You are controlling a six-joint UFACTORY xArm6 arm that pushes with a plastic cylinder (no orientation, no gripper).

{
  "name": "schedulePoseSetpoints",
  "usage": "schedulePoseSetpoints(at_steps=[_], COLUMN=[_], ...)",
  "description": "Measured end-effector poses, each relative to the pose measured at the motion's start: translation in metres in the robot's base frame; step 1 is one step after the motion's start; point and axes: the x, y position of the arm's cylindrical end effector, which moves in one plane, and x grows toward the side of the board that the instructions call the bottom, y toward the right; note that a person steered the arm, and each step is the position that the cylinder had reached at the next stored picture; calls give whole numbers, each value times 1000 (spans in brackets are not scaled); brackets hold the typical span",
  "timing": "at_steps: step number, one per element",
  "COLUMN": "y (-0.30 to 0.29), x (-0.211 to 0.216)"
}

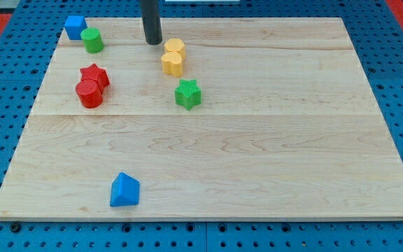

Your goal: Place the yellow blocks above to the green star

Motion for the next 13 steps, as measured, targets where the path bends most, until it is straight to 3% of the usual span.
schedulePoseSetpoints(at_steps=[2,8,9,10,11,13], y=[34,42,65,90,58,32], x=[0,-6,-6,11,36,-14])
